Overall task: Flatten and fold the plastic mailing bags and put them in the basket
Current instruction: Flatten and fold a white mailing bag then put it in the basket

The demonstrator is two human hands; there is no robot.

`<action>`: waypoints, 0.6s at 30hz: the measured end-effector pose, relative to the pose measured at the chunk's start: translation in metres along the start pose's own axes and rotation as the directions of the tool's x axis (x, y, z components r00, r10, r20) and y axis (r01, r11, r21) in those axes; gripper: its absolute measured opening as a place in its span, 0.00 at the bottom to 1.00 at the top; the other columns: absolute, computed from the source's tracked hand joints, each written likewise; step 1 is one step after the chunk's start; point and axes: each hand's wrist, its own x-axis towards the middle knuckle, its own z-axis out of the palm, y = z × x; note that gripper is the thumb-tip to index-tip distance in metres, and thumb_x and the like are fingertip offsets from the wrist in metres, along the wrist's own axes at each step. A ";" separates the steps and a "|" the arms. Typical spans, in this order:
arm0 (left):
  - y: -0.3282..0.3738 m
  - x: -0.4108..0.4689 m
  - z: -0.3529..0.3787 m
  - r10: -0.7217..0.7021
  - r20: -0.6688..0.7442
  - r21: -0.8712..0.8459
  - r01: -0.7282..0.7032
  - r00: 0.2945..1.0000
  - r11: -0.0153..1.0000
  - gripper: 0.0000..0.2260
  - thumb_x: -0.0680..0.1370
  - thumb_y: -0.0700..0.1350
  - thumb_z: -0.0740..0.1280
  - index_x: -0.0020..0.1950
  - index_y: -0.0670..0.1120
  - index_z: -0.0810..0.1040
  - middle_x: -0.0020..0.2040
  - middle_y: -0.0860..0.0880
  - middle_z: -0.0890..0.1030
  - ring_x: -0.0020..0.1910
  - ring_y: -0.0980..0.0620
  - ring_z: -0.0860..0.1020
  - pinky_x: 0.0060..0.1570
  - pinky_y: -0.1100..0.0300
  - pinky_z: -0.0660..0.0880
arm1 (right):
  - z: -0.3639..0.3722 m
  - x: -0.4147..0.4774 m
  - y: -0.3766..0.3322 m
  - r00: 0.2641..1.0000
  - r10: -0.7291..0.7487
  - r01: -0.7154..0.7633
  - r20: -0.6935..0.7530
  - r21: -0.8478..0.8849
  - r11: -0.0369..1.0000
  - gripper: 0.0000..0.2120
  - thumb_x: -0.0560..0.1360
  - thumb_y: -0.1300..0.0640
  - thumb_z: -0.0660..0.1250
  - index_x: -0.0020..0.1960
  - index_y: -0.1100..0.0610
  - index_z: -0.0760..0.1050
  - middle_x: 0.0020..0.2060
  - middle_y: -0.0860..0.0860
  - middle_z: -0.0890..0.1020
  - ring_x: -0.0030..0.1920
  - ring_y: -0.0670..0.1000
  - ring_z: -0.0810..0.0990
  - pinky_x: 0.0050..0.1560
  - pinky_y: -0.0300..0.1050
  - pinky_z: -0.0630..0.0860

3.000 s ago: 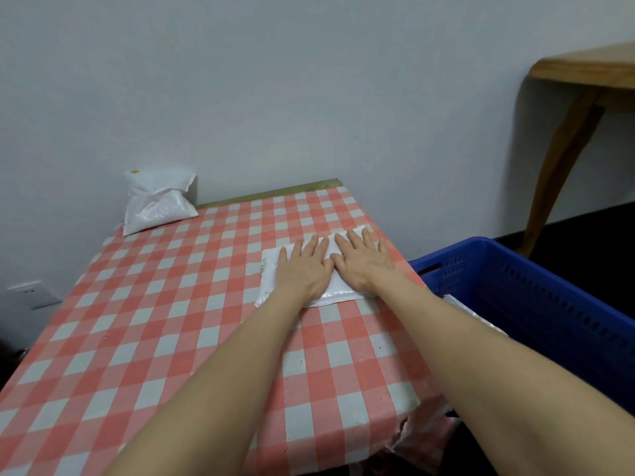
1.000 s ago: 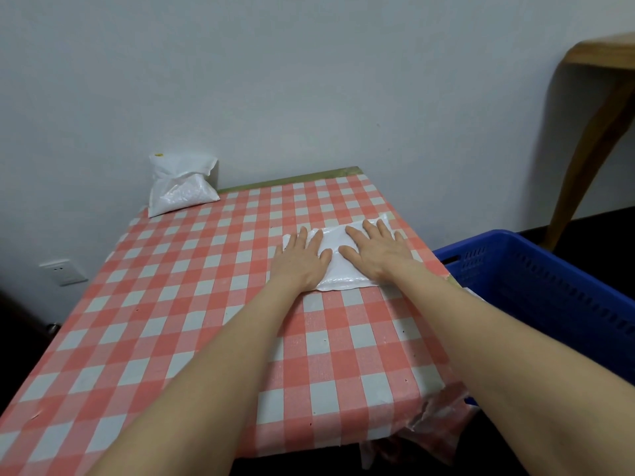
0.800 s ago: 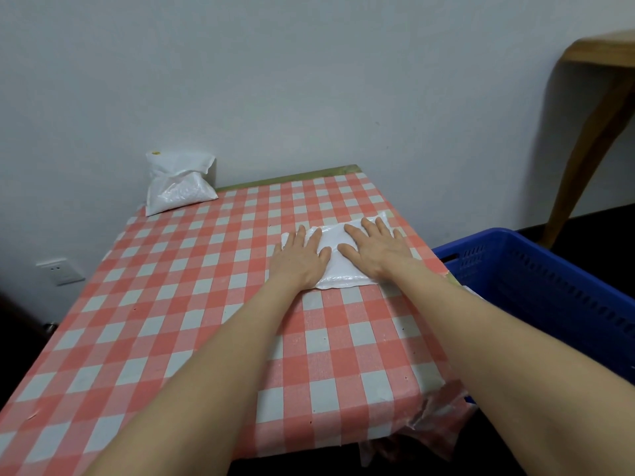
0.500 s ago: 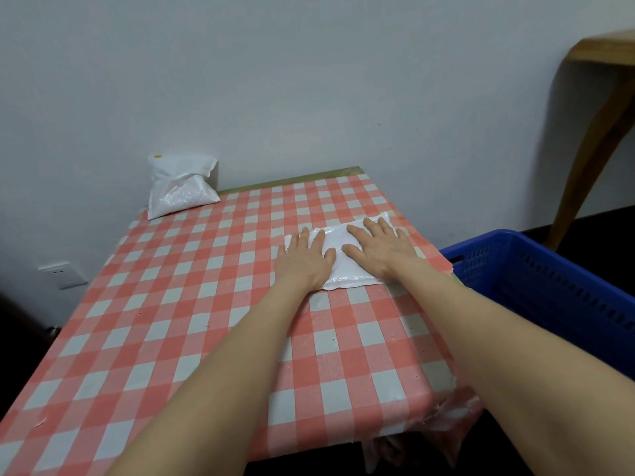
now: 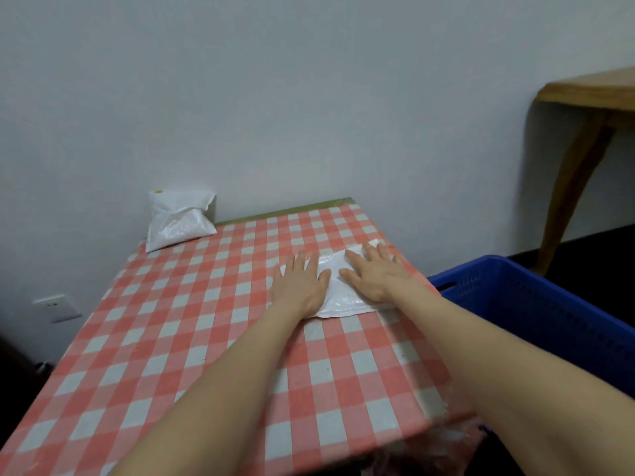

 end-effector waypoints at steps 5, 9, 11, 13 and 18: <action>0.002 -0.005 0.011 0.053 0.077 0.037 -0.056 0.996 0.998 0.26 0.82 0.60 0.43 0.78 0.56 0.43 0.79 0.50 0.43 0.78 0.48 0.43 0.75 0.45 0.41 | 0.005 -0.006 0.002 0.996 0.057 -0.057 0.062 -0.001 0.998 0.31 0.79 0.34 0.42 0.78 0.43 0.41 0.78 0.51 0.40 0.78 0.58 0.40 0.75 0.60 0.42; 0.003 -0.006 0.013 0.043 -0.007 0.035 -0.043 0.999 0.998 0.25 0.82 0.58 0.44 0.78 0.54 0.47 0.79 0.49 0.47 0.78 0.48 0.46 0.75 0.45 0.45 | -0.008 -0.014 0.005 0.965 0.214 -0.176 -0.150 0.231 0.957 0.32 0.79 0.40 0.56 0.78 0.51 0.52 0.76 0.56 0.57 0.73 0.59 0.61 0.69 0.56 0.63; 0.006 -0.008 0.015 0.047 -0.094 0.036 -0.044 0.994 0.998 0.24 0.82 0.56 0.46 0.78 0.52 0.51 0.79 0.47 0.52 0.77 0.47 0.51 0.75 0.46 0.49 | -0.016 -0.022 0.014 0.928 0.331 -0.270 -0.173 0.299 0.915 0.33 0.77 0.40 0.62 0.75 0.53 0.57 0.70 0.55 0.65 0.67 0.59 0.70 0.60 0.53 0.70; 0.011 -0.011 0.015 0.039 -0.113 0.027 -0.036 0.993 0.999 0.23 0.83 0.54 0.46 0.78 0.51 0.54 0.78 0.46 0.54 0.77 0.46 0.54 0.74 0.45 0.52 | -0.020 -0.028 0.023 0.922 0.383 -0.339 -0.061 0.356 0.871 0.34 0.74 0.39 0.66 0.73 0.56 0.61 0.67 0.54 0.71 0.65 0.58 0.72 0.59 0.53 0.72; 0.019 -0.019 -0.003 -0.033 -0.092 -0.124 0.021 0.995 0.992 0.27 0.82 0.57 0.48 0.79 0.47 0.48 0.79 0.45 0.48 0.77 0.45 0.49 0.75 0.45 0.49 | -0.026 -0.021 0.026 0.906 0.424 -0.269 -0.013 0.756 0.597 0.11 0.73 0.58 0.69 0.54 0.59 0.79 0.49 0.55 0.83 0.50 0.57 0.81 0.50 0.47 0.78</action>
